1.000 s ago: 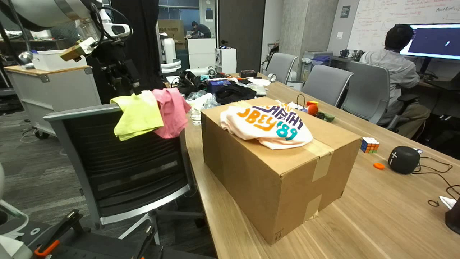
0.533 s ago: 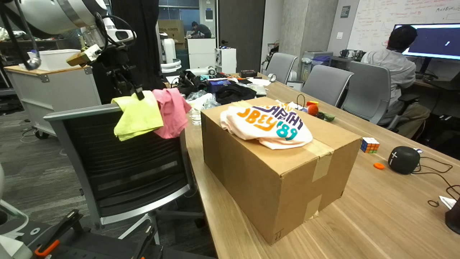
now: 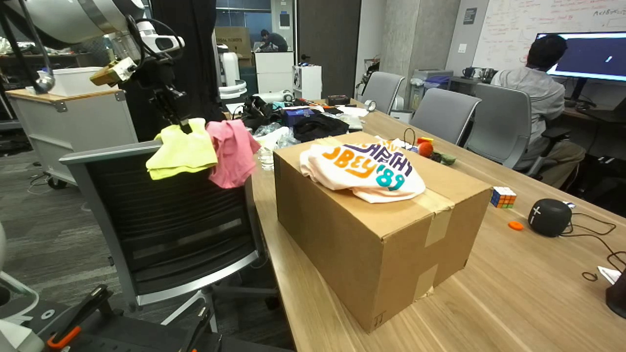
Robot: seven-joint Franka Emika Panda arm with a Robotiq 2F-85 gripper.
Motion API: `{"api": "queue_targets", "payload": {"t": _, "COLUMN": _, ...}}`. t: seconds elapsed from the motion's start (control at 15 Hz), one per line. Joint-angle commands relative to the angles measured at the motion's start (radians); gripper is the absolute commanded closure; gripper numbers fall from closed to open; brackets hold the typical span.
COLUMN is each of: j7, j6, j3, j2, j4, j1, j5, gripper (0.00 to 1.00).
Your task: Put the peach shirt, the green towel and the pink shirt on the top of the box respectively
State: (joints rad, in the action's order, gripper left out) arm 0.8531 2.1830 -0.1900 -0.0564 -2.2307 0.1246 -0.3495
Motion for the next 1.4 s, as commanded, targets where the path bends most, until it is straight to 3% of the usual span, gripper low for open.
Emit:
{"api": "queue_targets", "payload": {"t": 0.0, "j7": 0.029, "j6": 0.006, "j3": -0.001, "j2": -0.038, "j4": 0.012, "j1": 0.007, "j5": -0.022, "gripper": 1.0}}
{"api": "queue_targets", "payload": {"t": 0.4, "j7": 0.014, "j6": -0.039, "j3": -0.022, "j2": -0.112, "j4": 0.134, "j1": 0.01, "j5": 0.022, "gripper": 0.97}}
{"api": "queue_targets", "payload": {"t": 0.8, "j7": 0.017, "j6": -0.136, "j3": -0.033, "j2": -0.088, "j4": 0.304, "j1": -0.007, "j5": 0.03, "gripper": 0.97}}
{"api": "queue_targets", "payload": {"t": 1.33, "j7": 0.085, "j6": -0.265, "j3": 0.053, "j2": -0.029, "j4": 0.404, "j1": -0.09, "j5": -0.001, "gripper": 0.97}}
